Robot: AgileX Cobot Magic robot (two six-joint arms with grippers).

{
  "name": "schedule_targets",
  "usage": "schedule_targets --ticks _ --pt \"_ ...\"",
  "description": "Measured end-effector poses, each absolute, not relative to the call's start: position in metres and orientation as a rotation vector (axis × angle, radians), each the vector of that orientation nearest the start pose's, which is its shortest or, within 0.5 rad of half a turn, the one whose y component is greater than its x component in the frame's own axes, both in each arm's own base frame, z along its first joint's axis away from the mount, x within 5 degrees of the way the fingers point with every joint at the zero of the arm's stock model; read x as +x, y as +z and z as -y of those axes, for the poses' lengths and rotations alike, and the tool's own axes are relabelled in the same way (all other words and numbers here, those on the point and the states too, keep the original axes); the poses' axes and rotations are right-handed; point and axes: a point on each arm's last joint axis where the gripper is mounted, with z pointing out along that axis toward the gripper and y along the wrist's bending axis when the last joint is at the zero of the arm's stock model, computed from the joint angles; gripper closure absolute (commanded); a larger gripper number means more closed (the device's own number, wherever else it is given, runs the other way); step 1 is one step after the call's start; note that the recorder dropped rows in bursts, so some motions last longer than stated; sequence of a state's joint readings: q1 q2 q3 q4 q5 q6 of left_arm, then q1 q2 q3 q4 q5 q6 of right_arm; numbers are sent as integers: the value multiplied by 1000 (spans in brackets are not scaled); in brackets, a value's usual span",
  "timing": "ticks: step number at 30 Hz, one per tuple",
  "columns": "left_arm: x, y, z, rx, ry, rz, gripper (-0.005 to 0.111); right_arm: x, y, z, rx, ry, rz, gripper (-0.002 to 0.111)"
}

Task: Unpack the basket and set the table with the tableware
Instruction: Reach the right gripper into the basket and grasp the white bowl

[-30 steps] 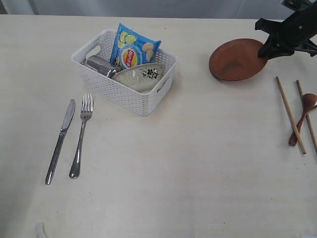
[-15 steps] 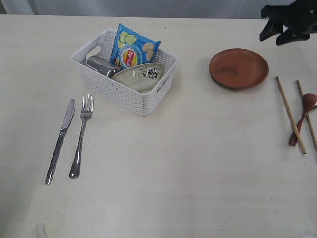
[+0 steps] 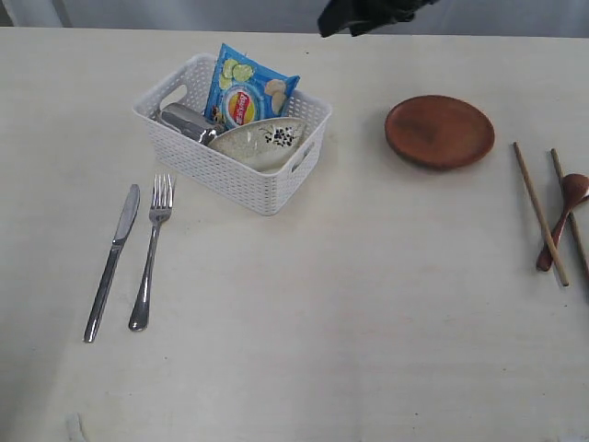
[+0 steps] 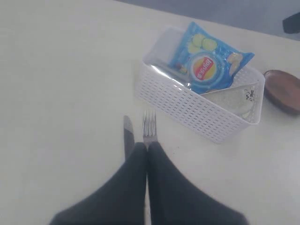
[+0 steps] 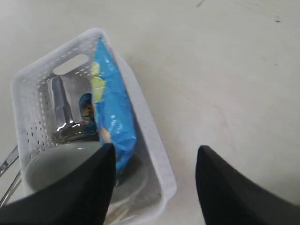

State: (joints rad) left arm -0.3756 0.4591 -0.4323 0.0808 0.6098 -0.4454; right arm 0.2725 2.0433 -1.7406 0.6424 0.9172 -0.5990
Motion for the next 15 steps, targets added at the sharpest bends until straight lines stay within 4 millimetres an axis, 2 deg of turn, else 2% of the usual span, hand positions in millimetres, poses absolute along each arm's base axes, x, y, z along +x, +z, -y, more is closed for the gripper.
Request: schedule_targets --ticks 3,6,15 --pt "86 272 29 -32 -397 -2144 107 423 258 -193 -834 630 -2416 58" --pt "86 272 29 -32 -397 -2144 107 425 255 -208 -855 611 -2426 58" --pt "86 272 29 -34 -401 -2144 107 427 230 -210 -842 609 -2609 58"
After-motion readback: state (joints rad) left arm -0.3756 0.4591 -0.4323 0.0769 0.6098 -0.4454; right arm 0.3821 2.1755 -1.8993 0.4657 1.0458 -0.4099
